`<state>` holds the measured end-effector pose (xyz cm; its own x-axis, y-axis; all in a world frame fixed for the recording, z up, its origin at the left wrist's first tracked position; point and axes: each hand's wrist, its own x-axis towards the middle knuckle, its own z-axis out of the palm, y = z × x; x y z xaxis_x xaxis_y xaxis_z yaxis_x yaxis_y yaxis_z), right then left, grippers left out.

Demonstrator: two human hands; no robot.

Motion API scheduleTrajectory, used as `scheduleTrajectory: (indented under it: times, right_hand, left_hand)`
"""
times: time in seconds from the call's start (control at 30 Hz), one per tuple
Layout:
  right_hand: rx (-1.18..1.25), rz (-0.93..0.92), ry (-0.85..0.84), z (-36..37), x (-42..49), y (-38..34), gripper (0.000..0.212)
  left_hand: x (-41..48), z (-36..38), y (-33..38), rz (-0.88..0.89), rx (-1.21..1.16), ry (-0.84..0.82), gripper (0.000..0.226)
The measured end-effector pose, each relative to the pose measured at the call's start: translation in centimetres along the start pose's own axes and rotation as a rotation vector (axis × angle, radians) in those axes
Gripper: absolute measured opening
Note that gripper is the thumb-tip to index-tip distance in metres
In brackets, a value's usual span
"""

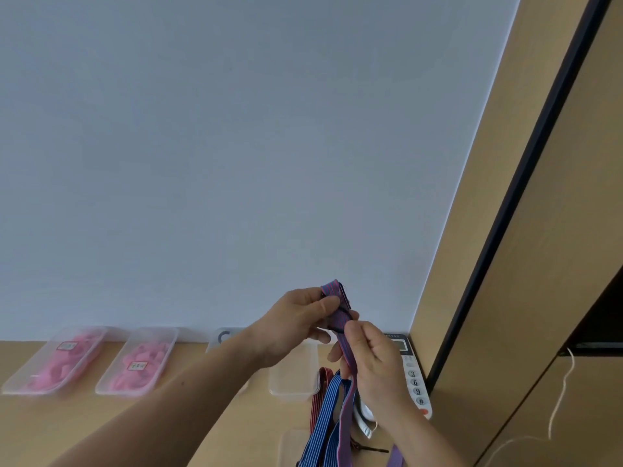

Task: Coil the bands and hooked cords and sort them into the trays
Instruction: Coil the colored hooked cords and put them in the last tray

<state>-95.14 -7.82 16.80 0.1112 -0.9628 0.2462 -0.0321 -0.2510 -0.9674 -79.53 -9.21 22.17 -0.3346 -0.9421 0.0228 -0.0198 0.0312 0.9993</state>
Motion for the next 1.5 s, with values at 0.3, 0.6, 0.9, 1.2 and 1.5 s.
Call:
scheduleTrajectory:
  times: [0.3,0.6,0.9,1.2,1.5]
  right_hand:
    - [-0.085,0.243,-0.006,-0.2,-0.3,0.2,0.047]
    - [-0.008,0.38,-0.065,-0.5,-0.6,-0.1,0.047]
    - [-0.097,0.41,-0.083,-0.7,-0.8,-0.3,0.05]
    - [0.082,0.441,-0.078,-0.6,0.2,-0.3,0.067]
    - [0.113,0.31,-0.026,0.1,0.2,0.3,0.063]
  left_hand:
    - [0.2,0.0,-1.3,0.052,0.308,0.116,0.02]
    - [0.3,0.7,-3.4,0.239,0.562,0.271,0.024]
    - [0.2,1.1,-4.1,0.238,0.469,0.257,0.022]
    - [-0.6,-0.2,-4.0,0.629,1.133,0.169,0.026]
    - [0.3,-0.6,-4.5,0.505,1.376,-0.016,0.046]
